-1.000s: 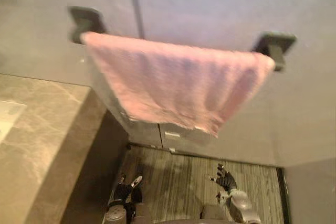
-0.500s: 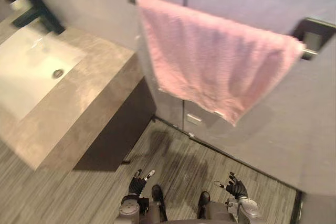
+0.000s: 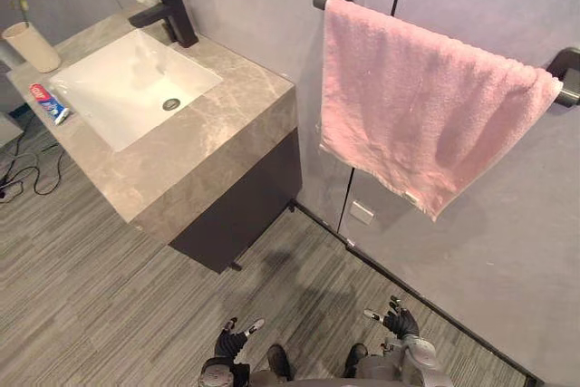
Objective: Organize washtable
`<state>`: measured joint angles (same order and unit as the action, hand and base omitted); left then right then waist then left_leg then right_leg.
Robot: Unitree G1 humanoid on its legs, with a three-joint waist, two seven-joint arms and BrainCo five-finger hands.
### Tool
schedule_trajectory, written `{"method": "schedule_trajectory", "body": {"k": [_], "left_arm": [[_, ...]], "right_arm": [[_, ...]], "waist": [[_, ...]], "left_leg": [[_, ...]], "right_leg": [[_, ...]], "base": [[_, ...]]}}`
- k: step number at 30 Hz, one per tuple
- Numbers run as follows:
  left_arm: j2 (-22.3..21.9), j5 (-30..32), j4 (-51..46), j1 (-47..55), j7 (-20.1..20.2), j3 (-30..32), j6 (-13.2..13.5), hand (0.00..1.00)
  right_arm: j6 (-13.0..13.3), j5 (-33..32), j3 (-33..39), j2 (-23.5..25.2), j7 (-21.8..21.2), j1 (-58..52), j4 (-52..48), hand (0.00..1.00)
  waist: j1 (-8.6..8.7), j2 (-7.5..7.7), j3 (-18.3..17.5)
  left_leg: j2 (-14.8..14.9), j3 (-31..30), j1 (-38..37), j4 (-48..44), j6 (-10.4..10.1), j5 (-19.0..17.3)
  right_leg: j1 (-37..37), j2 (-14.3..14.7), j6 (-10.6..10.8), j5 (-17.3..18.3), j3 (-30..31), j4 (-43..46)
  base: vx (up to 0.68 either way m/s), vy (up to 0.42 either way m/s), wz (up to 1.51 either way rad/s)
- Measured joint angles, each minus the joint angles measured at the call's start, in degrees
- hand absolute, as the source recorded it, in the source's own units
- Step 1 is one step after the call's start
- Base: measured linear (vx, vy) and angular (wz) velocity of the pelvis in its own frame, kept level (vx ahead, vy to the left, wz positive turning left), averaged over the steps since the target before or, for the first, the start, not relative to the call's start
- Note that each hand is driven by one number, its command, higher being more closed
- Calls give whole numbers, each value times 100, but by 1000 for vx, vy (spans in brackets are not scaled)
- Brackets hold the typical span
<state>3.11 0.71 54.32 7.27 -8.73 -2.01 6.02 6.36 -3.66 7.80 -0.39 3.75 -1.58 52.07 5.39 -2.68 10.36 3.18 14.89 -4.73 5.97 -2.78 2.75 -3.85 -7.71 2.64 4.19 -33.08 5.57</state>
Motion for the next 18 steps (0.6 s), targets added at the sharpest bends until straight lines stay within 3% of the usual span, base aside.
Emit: {"method": "schedule_trajectory", "body": {"k": [2,4,6,7,9,11,14,15,16,18], "left_arm": [[-4,-1,-4,1,-2,-7,1,0],[15,-3,-49,0,-2,-24,17,0],[47,-8,-91,2,-7,-13,17,0],[118,-21,-150,12,-9,-2,24,0],[189,-28,-232,5,-9,50,85,0],[171,-42,-261,-10,-12,52,89,0],[156,-110,-275,-7,-9,52,85,0],[164,-131,-313,-7,-8,54,86,0],[165,-240,-352,-36,-10,51,87,0],[174,-350,-475,-5,-4,51,84,0]], "right_arm": [[-1,39,-9,-19,-3,-1,45,0],[-3,36,-156,-119,-8,-107,-87,0],[-6,32,-167,-106,-7,-181,-91,0],[-10,31,-187,-87,-7,-237,-90,0],[-29,31,-214,13,-7,-284,-47,0],[-31,32,-337,16,-8,-220,-34,0],[-36,34,-332,-13,-1,-208,-36,0],[-37,40,-324,-35,8,-248,-35,0],[-37,51,-320,-69,25,-252,-36,0],[-40,106,-317,-106,64,-164,-35,0]], "waist": [[-6,2,1],[9,29,24],[-9,145,10],[-69,274,-21],[-248,498,-103],[-293,470,-87],[-275,416,-72],[-263,446,-63],[-252,508,-54],[-266,518,-43]], "left_leg": [[-5,-273,51,7,0,0],[-42,-953,176,4,58,-86],[-73,-1183,249,3,57,-86],[-139,-1390,343,3,55,-85],[-266,-1529,531,3,-46,19],[-352,-1733,719,2,-32,295],[-361,-1674,907,1,8,372],[-313,-1158,978,-5,54,344],[-278,-474,1040,-45,280,351],[-249,475,1149,-241,529,759]], "right_leg": [[49,-76,35,186,6,411],[372,-4,-75,252,1762,1273],[413,37,-45,352,2245,1436],[389,5,2,492,2396,1431],[271,-113,113,784,2206,1129],[105,-148,235,976,1984,810],[-107,-249,258,989,1297,656],[-289,-324,278,999,834,586],[-406,-419,289,1003,480,605],[-472,-470,288,1002,70,889]], "base": [[-65,-25,58],[-27,48,132],[0,12,112],[33,-93,101],[37,-114,79],[-22,-97,71],[5,-54,113],[45,-5,170],[94,24,174],[194,93,170]]}}
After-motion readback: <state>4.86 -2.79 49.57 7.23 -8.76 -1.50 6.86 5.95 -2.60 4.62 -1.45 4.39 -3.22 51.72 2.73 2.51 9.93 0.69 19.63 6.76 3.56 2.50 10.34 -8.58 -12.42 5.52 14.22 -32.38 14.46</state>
